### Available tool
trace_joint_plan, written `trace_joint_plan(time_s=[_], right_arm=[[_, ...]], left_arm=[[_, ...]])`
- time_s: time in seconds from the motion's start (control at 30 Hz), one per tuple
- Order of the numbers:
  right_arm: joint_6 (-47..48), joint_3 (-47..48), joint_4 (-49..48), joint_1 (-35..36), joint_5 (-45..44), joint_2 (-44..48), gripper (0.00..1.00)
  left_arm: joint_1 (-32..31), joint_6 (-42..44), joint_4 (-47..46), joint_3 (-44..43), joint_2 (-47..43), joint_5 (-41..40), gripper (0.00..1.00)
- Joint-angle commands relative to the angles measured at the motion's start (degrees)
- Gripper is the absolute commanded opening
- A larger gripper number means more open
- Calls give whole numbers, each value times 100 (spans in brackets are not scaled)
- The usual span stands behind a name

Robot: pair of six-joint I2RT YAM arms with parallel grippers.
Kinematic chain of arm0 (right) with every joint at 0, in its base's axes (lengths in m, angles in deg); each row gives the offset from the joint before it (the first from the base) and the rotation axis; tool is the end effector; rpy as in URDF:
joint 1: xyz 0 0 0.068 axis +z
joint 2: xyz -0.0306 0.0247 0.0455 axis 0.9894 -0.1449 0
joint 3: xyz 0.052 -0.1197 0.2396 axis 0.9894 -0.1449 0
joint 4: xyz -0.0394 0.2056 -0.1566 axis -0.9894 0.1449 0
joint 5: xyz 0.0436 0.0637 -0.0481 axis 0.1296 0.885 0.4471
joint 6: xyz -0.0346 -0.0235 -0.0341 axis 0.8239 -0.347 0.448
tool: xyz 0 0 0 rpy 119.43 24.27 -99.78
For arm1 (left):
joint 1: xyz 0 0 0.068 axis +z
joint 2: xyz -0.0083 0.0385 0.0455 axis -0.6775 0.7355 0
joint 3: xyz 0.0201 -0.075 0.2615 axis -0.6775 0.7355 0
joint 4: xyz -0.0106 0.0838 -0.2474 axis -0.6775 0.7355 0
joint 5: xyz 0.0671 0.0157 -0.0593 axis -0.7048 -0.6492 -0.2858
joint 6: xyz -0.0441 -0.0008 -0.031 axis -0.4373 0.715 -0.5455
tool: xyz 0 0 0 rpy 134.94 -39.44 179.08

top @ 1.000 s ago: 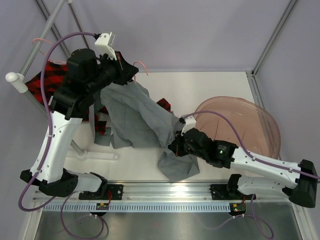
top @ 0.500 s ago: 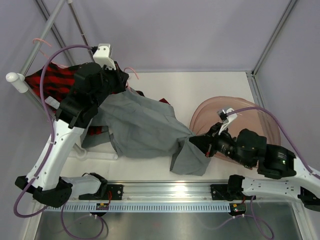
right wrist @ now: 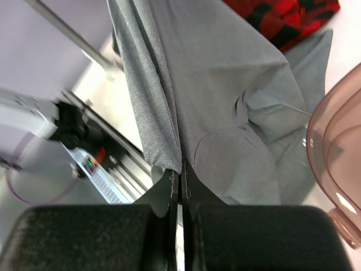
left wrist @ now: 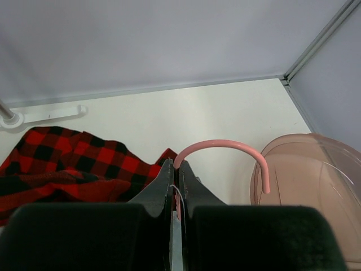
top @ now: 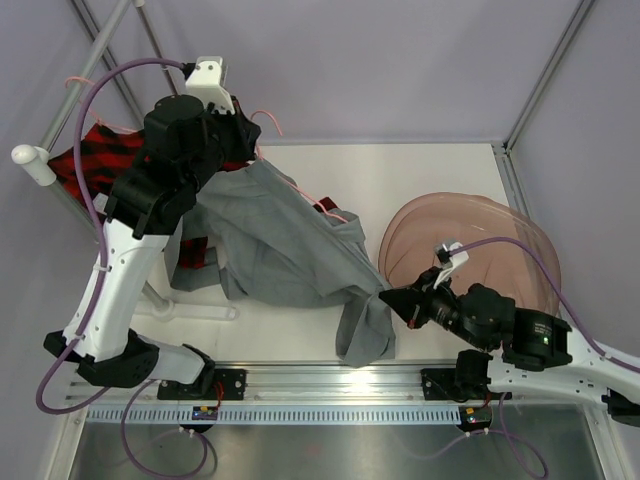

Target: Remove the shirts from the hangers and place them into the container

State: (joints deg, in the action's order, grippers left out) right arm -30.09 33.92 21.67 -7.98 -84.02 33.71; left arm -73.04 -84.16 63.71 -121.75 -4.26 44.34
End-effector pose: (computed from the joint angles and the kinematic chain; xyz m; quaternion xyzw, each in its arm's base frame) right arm 0.0468 0.1077 0.3425 -0.1604 0.7819 0.3625 0.4811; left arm 0.2130 -0.1170 0.5358 0.0432 0.7698 -0.1757 0.6122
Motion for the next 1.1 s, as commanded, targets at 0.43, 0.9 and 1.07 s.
trace_joint_plan(time_s=[0.43,0.9,1.07], right_arm=[[-752,-1257,-2291,75,-458,-1723,0],[-339,-62,-2676,767,-1373,-3468,69],[-1594,455,600,1288,-2635,-1879,91]], left_arm=[[-90,-509,-349,-1,-934,278,0],[-134,-985,-622,1230,-1788,657,0],[-142,-747,-411,1107,-1647,621,0]])
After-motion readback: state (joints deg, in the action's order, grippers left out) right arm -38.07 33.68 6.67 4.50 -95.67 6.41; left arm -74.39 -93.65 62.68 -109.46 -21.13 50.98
